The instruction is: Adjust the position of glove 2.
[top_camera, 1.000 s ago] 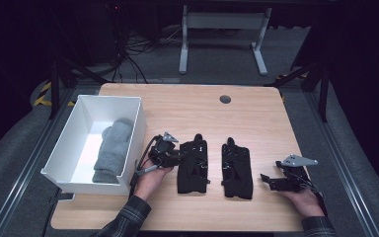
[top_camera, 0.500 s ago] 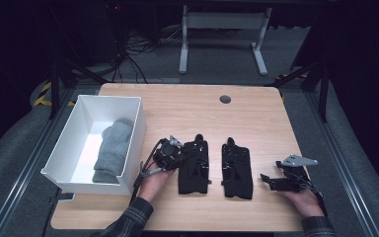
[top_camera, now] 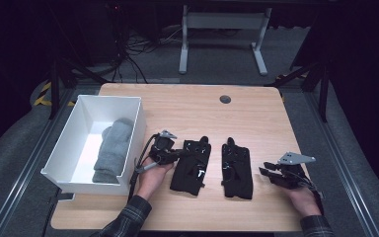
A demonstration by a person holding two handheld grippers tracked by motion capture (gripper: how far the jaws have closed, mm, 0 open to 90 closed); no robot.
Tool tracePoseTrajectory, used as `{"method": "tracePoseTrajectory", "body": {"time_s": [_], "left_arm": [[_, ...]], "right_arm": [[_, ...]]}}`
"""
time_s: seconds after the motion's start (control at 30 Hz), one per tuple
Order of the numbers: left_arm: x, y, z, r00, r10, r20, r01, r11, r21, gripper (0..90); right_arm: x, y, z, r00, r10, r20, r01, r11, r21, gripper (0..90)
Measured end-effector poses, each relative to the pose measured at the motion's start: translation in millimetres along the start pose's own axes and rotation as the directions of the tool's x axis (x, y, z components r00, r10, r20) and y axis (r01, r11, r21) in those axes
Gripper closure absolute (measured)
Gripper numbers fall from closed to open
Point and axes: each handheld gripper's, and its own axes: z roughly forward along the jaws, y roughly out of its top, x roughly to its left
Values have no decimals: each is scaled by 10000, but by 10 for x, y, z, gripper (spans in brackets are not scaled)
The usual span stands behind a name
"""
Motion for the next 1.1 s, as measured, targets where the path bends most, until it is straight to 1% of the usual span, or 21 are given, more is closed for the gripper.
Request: {"method": "tracePoseTrajectory", "body": {"time_s": [0.07, 0.1, 0.13, 0.2, 0.23, 0.27, 0.37, 0.4, 0.5, 0.53, 0.6, 0.63, 0.73, 0.87, 1.03, 1.1], "left_arm": [[13, 6, -12, 9999, -81, 137, 82, 9999, -84, 877], [13, 10, -18, 9997, -137, 186, 139, 9998, -147, 878], [14, 13, -22, 9996, -155, 225, 159, 9997, -211, 877], [12, 25, -30, 9991, -193, 379, 205, 9993, -301, 877], [9, 30, -34, 9991, -204, 377, 216, 9992, -326, 878], [9, 30, -34, 9991, -204, 377, 216, 9992, -326, 878], [5, 46, -48, 9983, -243, 526, 265, 9988, -408, 878], [4, 49, -51, 9971, -344, 684, 378, 9981, -492, 878], [-3, 60, -68, 9962, -411, 762, 456, 9972, -586, 879], [-7, 64, -73, 9962, -419, 761, 467, 9969, -626, 879], [-12, 72, -82, 9957, -412, 836, 470, 9965, -693, 879], [-19, 82, -87, 9957, -350, 857, 406, 9971, -644, 879], [-51, 112, -114, 9946, -330, 982, 408, 9960, -791, 880], [-101, 146, -136, 9945, -159, 1037, 255, 9955, -917, 880], [-128, 193, -145, 9924, -171, 1217, 303, 9937, -1075, 881], [-131, 201, -145, 9917, -192, 1274, 329, 9938, -1063, 881]], "right_arm": [[33, 64, 37, 9998, -142, -169, 141, 9999, -27, 849], [46, 83, 53, 9997, -173, -200, 173, 9998, -5, 884], [61, 110, 79, 9995, -223, -241, 224, 9997, 16, 898], [71, 145, 129, 9988, -207, -438, 209, 9998, 39, 900], [78, 159, 157, 9984, -195, -533, 201, 9997, 107, 900], [78, 159, 157, 9984, -195, -533, 201, 9997, 107, 900], [111, 183, 238, 9965, -316, -775, 345, 9988, 359, 900], [125, 185, 256, 9958, -325, -857, 361, 9985, 407, 900], [161, 204, 284, 9935, -378, -1078, 427, 9981, 435, 900], [190, 227, 302, 9924, -489, -1127, 542, 9975, 443, 900], [206, 242, 311, 9918, -524, -1163, 577, 9975, 419, 900], [222, 257, 321, 9912, -579, -1192, 630, 9972, 393, 900], [273, 295, 357, 9892, -724, -1277, 782, 9961, 407, 900], [317, 324, 392, 9871, -852, -1354, 917, 9949, 425, 900], [356, 360, 435, 9850, -944, -1442, 1014, 9940, 417, 900], [377, 376, 459, 9839, -989, -1491, 1061, 9935, 412, 900]]}}
